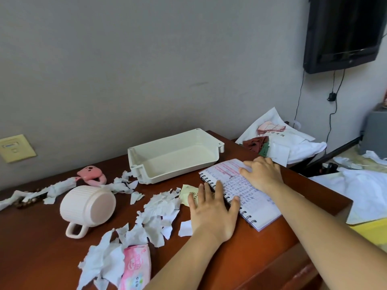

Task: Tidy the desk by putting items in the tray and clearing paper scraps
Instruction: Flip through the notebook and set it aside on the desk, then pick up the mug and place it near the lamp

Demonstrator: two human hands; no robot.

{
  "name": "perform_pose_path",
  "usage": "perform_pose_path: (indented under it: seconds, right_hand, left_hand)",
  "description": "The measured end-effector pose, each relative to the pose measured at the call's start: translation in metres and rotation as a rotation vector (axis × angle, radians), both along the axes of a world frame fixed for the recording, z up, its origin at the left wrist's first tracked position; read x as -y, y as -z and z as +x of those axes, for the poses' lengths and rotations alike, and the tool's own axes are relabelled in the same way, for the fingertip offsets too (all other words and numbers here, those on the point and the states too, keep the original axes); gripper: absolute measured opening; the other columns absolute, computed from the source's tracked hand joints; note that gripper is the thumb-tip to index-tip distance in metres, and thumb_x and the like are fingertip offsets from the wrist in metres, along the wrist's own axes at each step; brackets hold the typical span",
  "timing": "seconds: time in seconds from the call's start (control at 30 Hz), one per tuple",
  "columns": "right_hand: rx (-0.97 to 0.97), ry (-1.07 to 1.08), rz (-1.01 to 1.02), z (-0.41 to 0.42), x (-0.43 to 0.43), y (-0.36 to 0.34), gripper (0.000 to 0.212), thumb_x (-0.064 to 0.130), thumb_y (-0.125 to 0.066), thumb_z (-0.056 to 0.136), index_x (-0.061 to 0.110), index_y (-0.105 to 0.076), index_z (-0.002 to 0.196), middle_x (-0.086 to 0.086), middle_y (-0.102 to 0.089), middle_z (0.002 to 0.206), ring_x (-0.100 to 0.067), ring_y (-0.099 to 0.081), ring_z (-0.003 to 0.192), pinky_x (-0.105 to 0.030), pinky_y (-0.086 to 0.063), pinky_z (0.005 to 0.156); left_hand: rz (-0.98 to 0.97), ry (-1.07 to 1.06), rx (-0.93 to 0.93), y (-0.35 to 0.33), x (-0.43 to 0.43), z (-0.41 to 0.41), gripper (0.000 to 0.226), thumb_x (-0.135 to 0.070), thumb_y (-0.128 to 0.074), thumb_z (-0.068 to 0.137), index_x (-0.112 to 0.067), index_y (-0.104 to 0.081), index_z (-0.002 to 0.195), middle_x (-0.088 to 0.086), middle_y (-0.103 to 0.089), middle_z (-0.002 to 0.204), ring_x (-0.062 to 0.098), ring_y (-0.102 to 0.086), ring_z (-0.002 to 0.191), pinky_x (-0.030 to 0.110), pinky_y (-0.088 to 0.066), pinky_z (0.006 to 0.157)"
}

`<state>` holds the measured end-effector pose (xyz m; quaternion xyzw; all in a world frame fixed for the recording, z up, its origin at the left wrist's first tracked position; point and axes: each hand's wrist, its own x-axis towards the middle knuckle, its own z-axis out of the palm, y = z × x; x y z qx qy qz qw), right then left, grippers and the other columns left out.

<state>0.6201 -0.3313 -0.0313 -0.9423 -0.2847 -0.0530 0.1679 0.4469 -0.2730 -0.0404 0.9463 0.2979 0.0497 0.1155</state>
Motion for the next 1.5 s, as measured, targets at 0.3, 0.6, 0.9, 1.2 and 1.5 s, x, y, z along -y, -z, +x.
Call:
perform_pose_path:
  seconds: [0.3, 0.6, 0.9, 1.2, 1.5]
  right_hand:
    - [-0.125, -0.094, -0.154, -0.041, 0.013, -0.01, 0.053, 0.043, -0.022, 0.1, 0.028, -0.017, 0.151, 0.0, -0.012, 0.161, -0.022, -0.009, 0.148, -0.042, -0.013, 0.117]
    - [-0.107, -0.23, -0.312, -0.098, 0.005, -0.064, 0.058, 0.048, -0.019, 0.1, 0.026, -0.008, 0.152, -0.001, 0.002, 0.162, -0.021, 0.001, 0.149, -0.042, -0.009, 0.118]
    - [0.01, -0.53, -0.321, -0.2, -0.055, -0.104, 0.06, 0.052, -0.027, 0.098, 0.027, -0.017, 0.151, 0.0, -0.009, 0.161, -0.021, -0.009, 0.148, -0.042, -0.015, 0.118]
    - [0.038, -0.742, -0.28, -0.29, -0.132, -0.102, 0.064, 0.04, -0.045, 0.093, 0.026, -0.019, 0.15, -0.004, -0.021, 0.158, -0.028, -0.024, 0.144, -0.046, -0.028, 0.114]
    - [0.12, -0.723, -0.398, -0.32, -0.187, -0.094, 0.072, 0.028, -0.057, 0.09, 0.031, -0.015, 0.149, -0.008, -0.021, 0.154, -0.039, -0.033, 0.135, -0.046, -0.038, 0.106]
  left_hand:
    - [-0.02, 0.013, -0.039, -0.008, 0.002, -0.006, 0.066, -0.057, -0.01, 0.095, -0.025, 0.002, 0.152, 0.003, 0.008, 0.161, 0.019, 0.015, 0.147, 0.045, 0.012, 0.116]
    - [0.099, 0.101, -0.065, -0.076, -0.034, -0.052, 0.066, -0.05, -0.027, 0.097, -0.023, -0.005, 0.152, 0.001, 0.01, 0.16, 0.018, 0.015, 0.147, 0.046, 0.006, 0.118]
    - [0.212, 0.044, -0.209, -0.108, -0.092, -0.167, 0.068, -0.052, -0.029, 0.097, -0.021, -0.003, 0.152, 0.002, 0.009, 0.16, 0.02, 0.013, 0.148, 0.046, 0.004, 0.118]
    - [0.077, -0.108, -0.2, -0.1, -0.144, -0.28, 0.07, -0.05, -0.033, 0.097, -0.021, -0.003, 0.152, 0.001, 0.002, 0.161, 0.019, 0.005, 0.149, 0.043, -0.002, 0.119]
    - [-0.187, -0.163, -0.204, -0.063, -0.185, -0.3, 0.075, -0.05, -0.036, 0.096, -0.017, 0.002, 0.152, 0.003, 0.001, 0.161, 0.022, 0.002, 0.149, 0.045, -0.007, 0.121]
